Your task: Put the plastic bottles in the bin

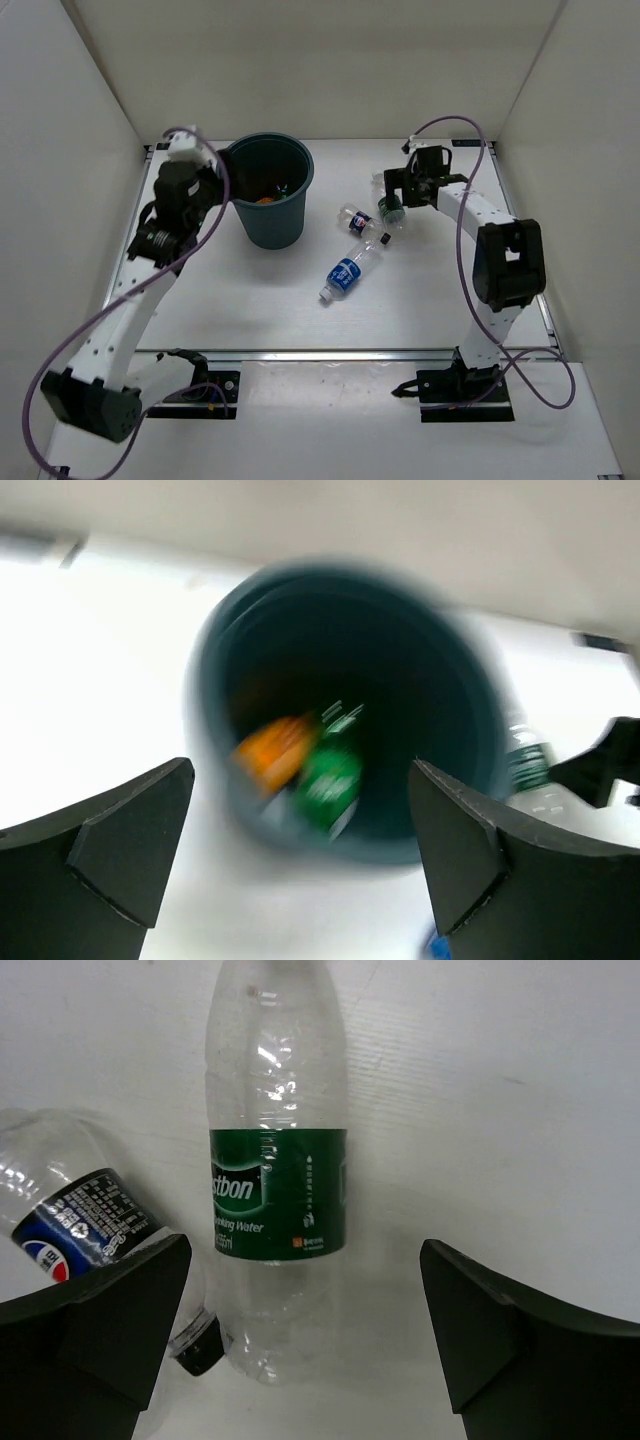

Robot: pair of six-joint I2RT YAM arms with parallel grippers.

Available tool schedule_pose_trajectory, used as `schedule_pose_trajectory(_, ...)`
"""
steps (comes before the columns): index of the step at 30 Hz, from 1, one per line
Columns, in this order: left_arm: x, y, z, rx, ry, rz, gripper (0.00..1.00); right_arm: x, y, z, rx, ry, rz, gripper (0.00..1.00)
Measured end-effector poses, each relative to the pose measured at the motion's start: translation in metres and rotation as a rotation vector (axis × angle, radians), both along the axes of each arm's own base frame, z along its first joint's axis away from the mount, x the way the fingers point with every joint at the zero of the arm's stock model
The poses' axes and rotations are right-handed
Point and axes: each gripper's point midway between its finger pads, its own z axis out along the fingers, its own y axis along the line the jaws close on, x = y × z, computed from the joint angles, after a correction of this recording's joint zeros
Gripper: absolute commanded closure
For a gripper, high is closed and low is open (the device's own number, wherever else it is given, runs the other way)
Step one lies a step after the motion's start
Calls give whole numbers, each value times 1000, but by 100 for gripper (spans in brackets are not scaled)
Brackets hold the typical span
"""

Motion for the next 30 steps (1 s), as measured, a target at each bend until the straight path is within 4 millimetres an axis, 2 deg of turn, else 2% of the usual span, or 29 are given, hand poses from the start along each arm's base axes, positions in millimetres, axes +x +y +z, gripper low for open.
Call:
schedule_pose_trajectory(2,-27,33,-34,-33,78,97,1,1,8,-19,-9,34,24,6)
schedule_pose_trajectory(5,-60,60,-91,-64,230,195,2,2,16,-45,-23,87,45,14)
schedule_pose_trajectory(7,-82,68,-132,-78,341,231,1,6,21,-58,-33,113,52,27)
schedule_pose_trajectory(8,-94,69,-151,-86,395,241,1,8,23,-63,-35,126,51,40)
schedule_pose_trajectory(9,-103,69,-164,-96,432,246,2,11,24,-67,-38,133,49,47)
schedule_pose_trajectory(10,-111,67,-176,-109,467,246,2,14,25,-69,-36,135,42,49)
schedule_pose_trajectory(12,-118,62,-183,-137,490,230,1,20,28,-61,-34,119,39,51)
schedule_pose_trajectory(16,-119,51,-179,-167,482,190,1,35,29,-40,-63,62,28,65)
schedule_pose_trajectory(18,-119,48,-179,-167,485,174,2,38,33,-28,-86,36,34,68)
schedule_pose_trajectory(21,-119,47,-179,-168,486,160,1,37,46,1,-87,-21,62,67)
schedule_pose_trajectory(23,-119,47,-180,-163,490,154,1,34,60,31,-70,-78,96,70)
schedule_pose_trajectory(25,-118,45,-182,-156,498,142,2,31,82,72,-33,-166,140,69)
schedule_pose_trajectory(27,-117,41,-186,-147,513,118,2,26,113,123,22,-289,204,68)
schedule_pose_trajectory(30,-118,34,-194,-132,540,77,1,9,170,200,131,-466,334,72)
